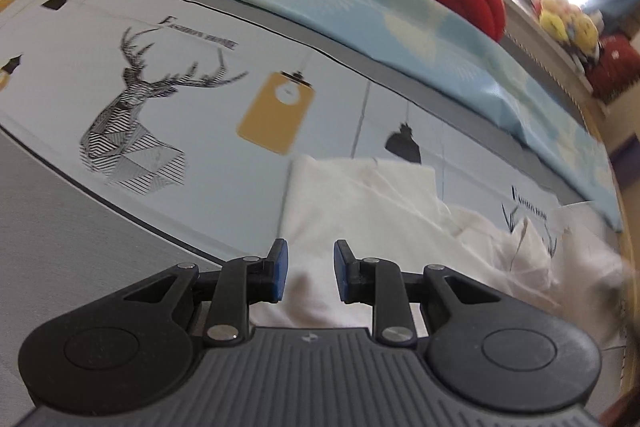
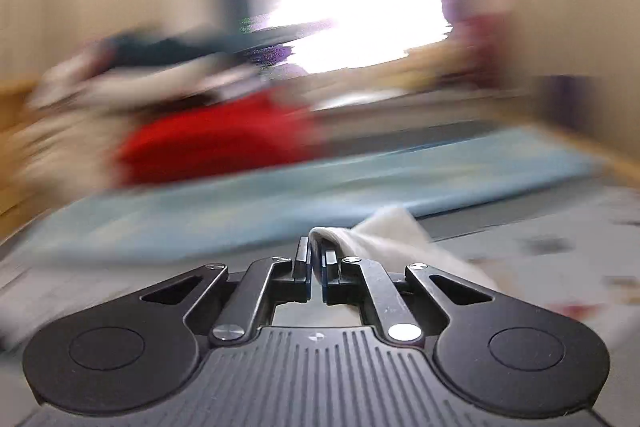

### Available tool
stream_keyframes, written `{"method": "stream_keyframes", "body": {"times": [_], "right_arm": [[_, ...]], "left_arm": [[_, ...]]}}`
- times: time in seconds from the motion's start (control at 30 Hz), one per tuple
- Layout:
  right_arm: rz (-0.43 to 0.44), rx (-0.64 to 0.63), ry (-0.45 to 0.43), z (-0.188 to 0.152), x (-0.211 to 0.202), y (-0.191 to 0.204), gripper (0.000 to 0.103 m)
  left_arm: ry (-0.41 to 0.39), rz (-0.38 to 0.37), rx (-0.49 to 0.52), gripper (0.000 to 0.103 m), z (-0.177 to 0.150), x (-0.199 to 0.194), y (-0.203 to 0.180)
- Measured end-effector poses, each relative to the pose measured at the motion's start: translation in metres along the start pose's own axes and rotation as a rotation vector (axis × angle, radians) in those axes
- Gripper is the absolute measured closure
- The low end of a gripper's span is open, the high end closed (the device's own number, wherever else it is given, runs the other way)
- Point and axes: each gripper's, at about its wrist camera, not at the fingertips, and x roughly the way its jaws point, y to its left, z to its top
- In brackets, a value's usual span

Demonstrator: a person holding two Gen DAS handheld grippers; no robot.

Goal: Fold small clothes

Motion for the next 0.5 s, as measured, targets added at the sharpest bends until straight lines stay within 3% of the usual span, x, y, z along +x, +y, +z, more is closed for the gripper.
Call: {"method": "stream_keyframes", "body": {"times": [0.07, 0.13, 0.2, 0.3, 0.37, 0.5], "right_arm": [[0.104, -0.039, 0.181, -0.028, 0.023, 0.045, 0.096], [0.134, -0.014, 0.421, -0.057, 0.044, 0.070, 0.092], [0.126, 0.022, 0.561, -0.073, 0.048, 0.077, 0.091], [0.034, 0.028, 0.578, -0.070, 0.035, 0.070, 0.082], [-0.024, 0.091, 0.512, -0.063, 0.022, 0.052, 0.065], [-0.160, 0.290, 0.459, -0.058, 0.015, 0.001, 0.063]], "left_arm": [[0.003, -0.010, -0.014, 0.076, 0.002, -0.002, 0.004], [0.012, -0.020, -0.016, 0.076, 0.003, -0.002, 0.005], [0.021, -0.029, -0.012, 0.076, 0.002, -0.001, 0.003], [0.029, -0.036, 0.009, 0.076, -0.001, 0.002, -0.005], [0.037, -0.042, 0.037, 0.076, -0.005, 0.007, -0.013], [0.073, -0.096, 0.170, 0.076, -0.021, 0.017, -0.043]]}}
